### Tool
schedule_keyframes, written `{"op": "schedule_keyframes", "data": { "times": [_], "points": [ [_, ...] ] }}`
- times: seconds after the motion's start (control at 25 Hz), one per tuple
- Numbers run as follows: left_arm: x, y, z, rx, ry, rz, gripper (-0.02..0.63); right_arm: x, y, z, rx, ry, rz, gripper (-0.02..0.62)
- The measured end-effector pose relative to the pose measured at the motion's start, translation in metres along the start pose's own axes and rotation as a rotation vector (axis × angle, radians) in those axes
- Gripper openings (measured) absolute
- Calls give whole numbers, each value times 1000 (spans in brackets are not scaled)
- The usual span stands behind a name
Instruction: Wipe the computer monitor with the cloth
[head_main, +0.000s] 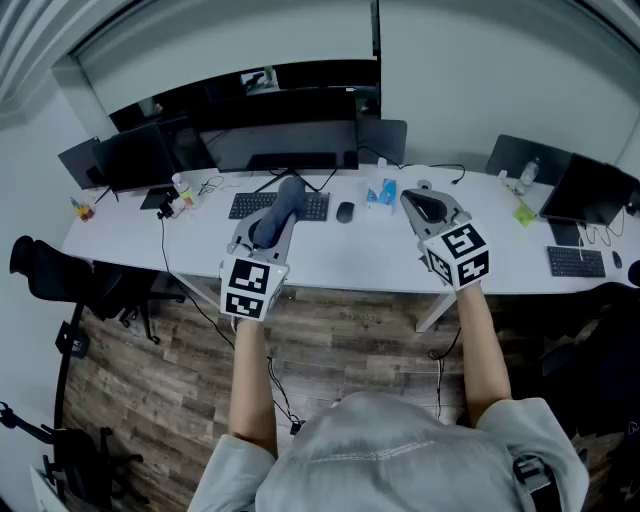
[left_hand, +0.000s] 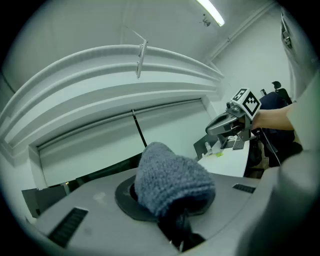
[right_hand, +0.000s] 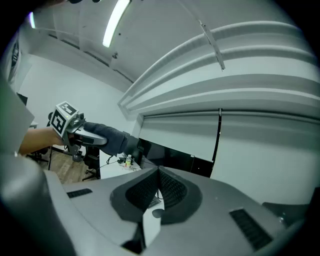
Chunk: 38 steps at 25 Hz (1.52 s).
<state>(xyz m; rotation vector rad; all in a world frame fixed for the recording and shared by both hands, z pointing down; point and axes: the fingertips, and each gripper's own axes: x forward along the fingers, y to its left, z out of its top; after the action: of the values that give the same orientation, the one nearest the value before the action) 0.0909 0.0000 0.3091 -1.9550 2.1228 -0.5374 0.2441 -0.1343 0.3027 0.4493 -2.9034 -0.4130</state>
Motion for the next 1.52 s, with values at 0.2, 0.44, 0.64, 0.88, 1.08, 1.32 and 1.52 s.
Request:
{"op": "schedule_keyframes", "data": {
  "times": [0.2,0.44,0.64,0.88,1.08,1.32,1.52],
  "points": [
    [2,-4,-2,-9,-2,1,54,2,7,-5,-25,21,14,5],
    [3,-4,-7,-18,-2,-8,54,11,18,-7,-39,31,2,5],
    [-6,5,-13,-71,-49,-1,54,19,31,-9,-39,47,7,3],
    [-18,21,-30,-91,-40,-4,54,30,52,-3,-40,52,-7,0],
    [-23,30,-51,-60,23,-37,54,41,70,2,7,53,-9,0],
    [-10,43,-75,-69,76,-67,54,57,68,2,66,57,-24,0],
    [10,54,-82,-104,37,-106,54,73,56,-3,15,63,-42,2]
  ]
}}
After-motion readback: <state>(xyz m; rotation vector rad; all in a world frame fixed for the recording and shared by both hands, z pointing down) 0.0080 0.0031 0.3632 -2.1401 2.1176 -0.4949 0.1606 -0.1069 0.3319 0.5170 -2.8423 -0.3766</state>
